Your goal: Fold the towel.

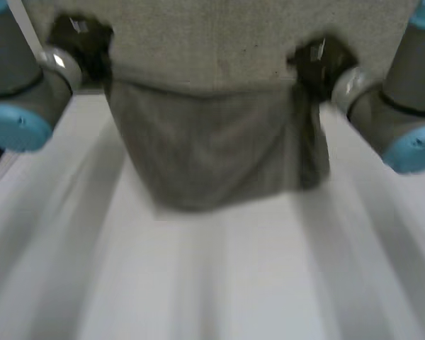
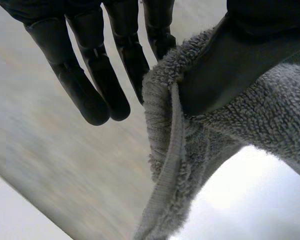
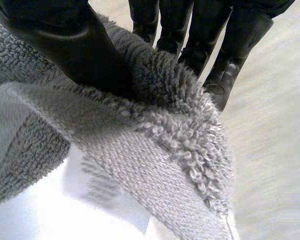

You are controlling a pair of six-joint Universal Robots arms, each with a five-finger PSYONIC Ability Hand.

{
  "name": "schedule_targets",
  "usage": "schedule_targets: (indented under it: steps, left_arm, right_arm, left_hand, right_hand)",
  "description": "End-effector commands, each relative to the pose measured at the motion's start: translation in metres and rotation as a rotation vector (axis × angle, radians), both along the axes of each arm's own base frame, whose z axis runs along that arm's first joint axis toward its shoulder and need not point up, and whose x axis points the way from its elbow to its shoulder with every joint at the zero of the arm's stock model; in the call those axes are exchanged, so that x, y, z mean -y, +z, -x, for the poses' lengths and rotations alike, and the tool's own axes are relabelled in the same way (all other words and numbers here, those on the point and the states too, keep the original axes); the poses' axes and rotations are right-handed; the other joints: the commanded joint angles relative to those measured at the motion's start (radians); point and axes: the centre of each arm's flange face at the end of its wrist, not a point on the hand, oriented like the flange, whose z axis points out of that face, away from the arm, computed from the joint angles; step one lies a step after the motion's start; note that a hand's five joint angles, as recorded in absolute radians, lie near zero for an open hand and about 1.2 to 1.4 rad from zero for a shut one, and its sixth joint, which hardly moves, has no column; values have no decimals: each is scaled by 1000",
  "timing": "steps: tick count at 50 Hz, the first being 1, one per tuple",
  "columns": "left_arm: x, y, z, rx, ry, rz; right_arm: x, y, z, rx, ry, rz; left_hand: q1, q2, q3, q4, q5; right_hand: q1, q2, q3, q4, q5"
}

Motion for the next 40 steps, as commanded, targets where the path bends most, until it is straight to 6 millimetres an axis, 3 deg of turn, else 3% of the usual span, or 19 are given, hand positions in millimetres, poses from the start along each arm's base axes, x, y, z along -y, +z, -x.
schedule_targets:
  steps: [1, 5, 7, 8, 10, 12, 13, 15, 16, 17, 18, 20, 21, 23, 24, 26, 29, 33, 40]
  left_arm:
    - [-7, 126, -25, -410, -32, 355]
    - [-7, 115, -22, -373, -48, 287]
    - [-5, 86, -17, -325, -70, 133]
    - [-5, 86, -17, -325, -70, 133]
    - [-3, 63, -14, -298, -79, 27]
    - [0, 16, -13, -249, -74, -172]
    - [0, 16, -13, -249, -74, -173]
    - [-1, -35, -15, -205, -52, -350]
    - [-1, -36, -15, -205, -52, -351]
    - [-2, -63, -18, -188, -34, -425]
    - [-2, -63, -18, -188, -34, -425]
    - [-7, -108, -27, -168, -7, -506]
    - [-7, -108, -27, -168, -7, -506]
    - [-19, -138, -30, -148, -4, -529]
    - [-19, -138, -30, -148, -4, -530]
    - [-33, -156, -34, -91, -14, -512]
    - [-40, -161, -36, -53, -19, -496]
    - [-61, -161, -41, 25, -29, -441]
    - [-87, -142, -53, 29, -28, -396]
  right_arm:
    - [-22, 101, 8, 285, 10, 345]
    - [-29, 81, 0, 229, 78, 241]
    - [-39, 47, -4, 152, 159, 101]
    - [-39, 47, -4, 151, 159, 100]
    - [-45, 26, -7, 109, 196, 39]
    - [-54, -3, -5, 45, 231, -37]
    - [-54, -4, -5, 45, 232, -37]
    - [-62, -35, -1, -30, 236, -109]
    - [-62, -35, 0, -31, 236, -110]
    - [-65, -53, 2, -66, 234, -147]
    - [-65, -53, 2, -66, 234, -148]
    - [-74, -85, 6, -128, 236, -220]
    - [-74, -85, 6, -128, 236, -221]
    - [-79, -121, 8, -184, 239, -300]
    - [-79, -121, 8, -184, 239, -301]
    - [-84, -152, 11, -228, 241, -375]
    - [-91, -164, 14, -242, 243, -415]
    - [-96, -166, 17, -247, 242, -426]
    - [-108, -142, 26, -233, 206, -388]
  left_hand:
    - [-115, -143, -144, -151, -310]
    - [-118, -146, -147, -154, -313]
    - [-118, -146, -147, -154, -313]
    - [-118, -146, -147, -154, -313]
    - [-118, -146, -147, -154, -313]
    - [-118, -146, -147, -154, -313]
    - [-118, -146, -147, -154, -313]
    - [-115, -143, -144, -151, -310]
    - [-115, -143, -144, -151, -310]
    - [-115, -143, -144, -151, -310]
    - [-115, -143, -144, -151, -310]
    - [-118, -146, -147, -154, -313]
    - [-118, -146, -147, -154, -313]
    - [-121, -149, -150, -156, -316]
    - [-121, -149, -150, -156, -316]
    - [-124, -151, -153, -159, -319]
    - [-127, -154, -156, -162, -322]
    - [-139, -166, -168, -174, -333]
    - [-177, -204, -206, -212, -371]
  right_hand:
    - [66, 75, 66, 50, 58]
    - [66, 75, 66, 50, 58]
    - [66, 75, 66, 50, 58]
    - [66, 75, 66, 50, 58]
    - [66, 75, 66, 50, 58]
    - [66, 75, 66, 50, 58]
    - [66, 75, 66, 50, 58]
    - [66, 75, 66, 50, 58]
    - [66, 75, 66, 50, 58]
    - [66, 75, 66, 50, 58]
    - [66, 75, 66, 50, 58]
    - [66, 75, 66, 50, 58]
    - [66, 75, 66, 50, 58]
    - [66, 75, 66, 50, 58]
    - [66, 75, 66, 50, 58]
    - [66, 75, 66, 50, 58]
    - [66, 75, 66, 50, 58]
    - [66, 75, 66, 50, 58]
    - [66, 75, 66, 50, 58]
